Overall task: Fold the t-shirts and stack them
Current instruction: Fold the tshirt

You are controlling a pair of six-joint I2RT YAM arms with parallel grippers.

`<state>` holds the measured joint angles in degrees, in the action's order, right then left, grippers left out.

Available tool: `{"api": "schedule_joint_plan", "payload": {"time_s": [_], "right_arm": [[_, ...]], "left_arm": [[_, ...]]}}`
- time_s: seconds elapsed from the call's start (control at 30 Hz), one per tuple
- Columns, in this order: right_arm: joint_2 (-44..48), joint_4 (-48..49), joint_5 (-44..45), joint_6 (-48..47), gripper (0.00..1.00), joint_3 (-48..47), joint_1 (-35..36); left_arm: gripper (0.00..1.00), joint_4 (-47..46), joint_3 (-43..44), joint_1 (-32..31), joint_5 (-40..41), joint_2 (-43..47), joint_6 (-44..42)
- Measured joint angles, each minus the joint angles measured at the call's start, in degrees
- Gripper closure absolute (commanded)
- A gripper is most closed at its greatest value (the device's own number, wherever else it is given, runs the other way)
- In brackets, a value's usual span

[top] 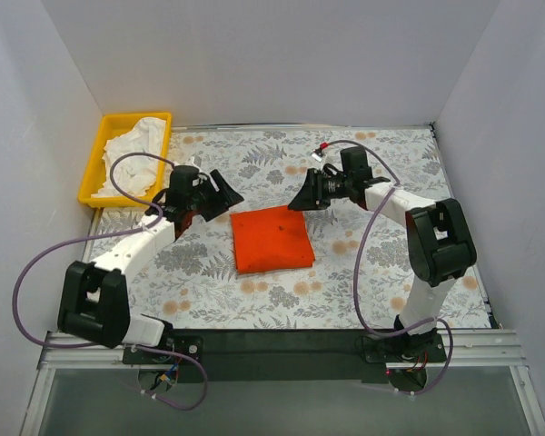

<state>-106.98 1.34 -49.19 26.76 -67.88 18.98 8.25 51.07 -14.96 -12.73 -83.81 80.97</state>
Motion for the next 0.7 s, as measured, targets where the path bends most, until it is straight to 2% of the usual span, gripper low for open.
{"api": "schedule_joint_plan", "payload": {"time_s": [0.07,0.13,0.23,0.3,0.47,0.57,0.7], "right_arm": [[3.54,0.72,-1.16,0.48,0.57,1.97,2.03],[6.01,2.25,-1.99,1.46,0.59,4.33,4.42],[7.15,4.28,-2.60,2.86,0.63,7.82,7.78],[6.60,4.94,-2.67,3.23,0.64,9.86,9.68],[0.44,8.28,-4.15,2.89,0.69,12.74,11.80],[-5.40,9.94,-4.15,1.68,0.71,14.29,11.34],[-7.91,12.83,-8.96,1.25,0.71,15.63,8.98]], "left_arm": [[0.43,0.83,-0.37,-3.45,0.11,5.09,1.51],[0.54,0.44,-1.79,-7.56,-0.44,9.22,3.76],[0.64,-2.40,-7.54,-11.98,-2.58,12.15,7.19],[0.70,-5.31,-13.29,-12.44,-3.72,11.50,9.51],[0.94,-8.52,-23.43,-12.26,-4.07,4.94,12.50],[1.00,-14.71,-26.82,-11.41,-5.27,3.50,14.25],[1.00,-21.64,-29.68,-9.84,-7.74,2.19,15.96]]}}
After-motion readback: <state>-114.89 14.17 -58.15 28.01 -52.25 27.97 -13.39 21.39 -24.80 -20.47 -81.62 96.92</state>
